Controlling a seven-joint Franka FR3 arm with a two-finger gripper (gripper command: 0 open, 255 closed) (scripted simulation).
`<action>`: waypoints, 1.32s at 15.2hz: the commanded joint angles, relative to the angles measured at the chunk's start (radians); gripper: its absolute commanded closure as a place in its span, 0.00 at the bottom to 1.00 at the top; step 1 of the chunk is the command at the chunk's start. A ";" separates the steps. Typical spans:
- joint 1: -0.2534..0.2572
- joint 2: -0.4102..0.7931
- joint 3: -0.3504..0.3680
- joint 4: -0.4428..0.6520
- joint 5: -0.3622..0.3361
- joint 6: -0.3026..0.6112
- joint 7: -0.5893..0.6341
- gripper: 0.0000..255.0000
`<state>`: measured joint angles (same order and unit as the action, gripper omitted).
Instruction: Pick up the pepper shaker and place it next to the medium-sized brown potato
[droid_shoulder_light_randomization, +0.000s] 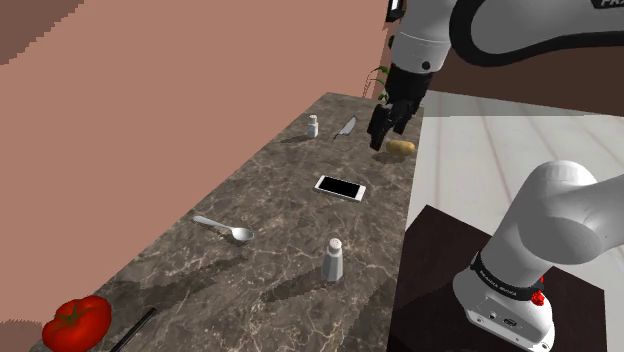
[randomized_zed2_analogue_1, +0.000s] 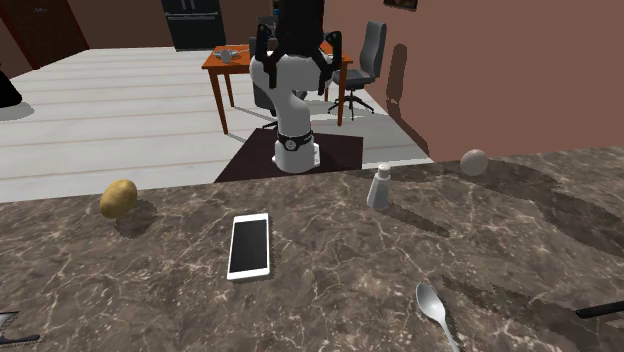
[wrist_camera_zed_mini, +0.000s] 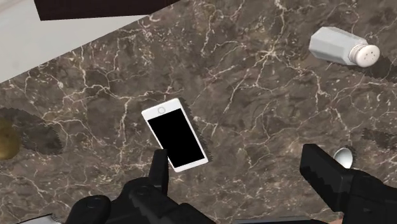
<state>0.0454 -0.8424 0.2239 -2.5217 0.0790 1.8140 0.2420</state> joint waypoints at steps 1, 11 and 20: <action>0.019 0.011 0.054 -0.022 0.029 0.035 0.055 0.00; 0.067 0.167 0.316 -0.071 0.127 0.245 0.296 0.00; 0.027 0.358 0.516 -0.048 0.114 0.417 0.474 0.00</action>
<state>0.0777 -0.4941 0.7344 -2.5658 0.1967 2.2165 0.7133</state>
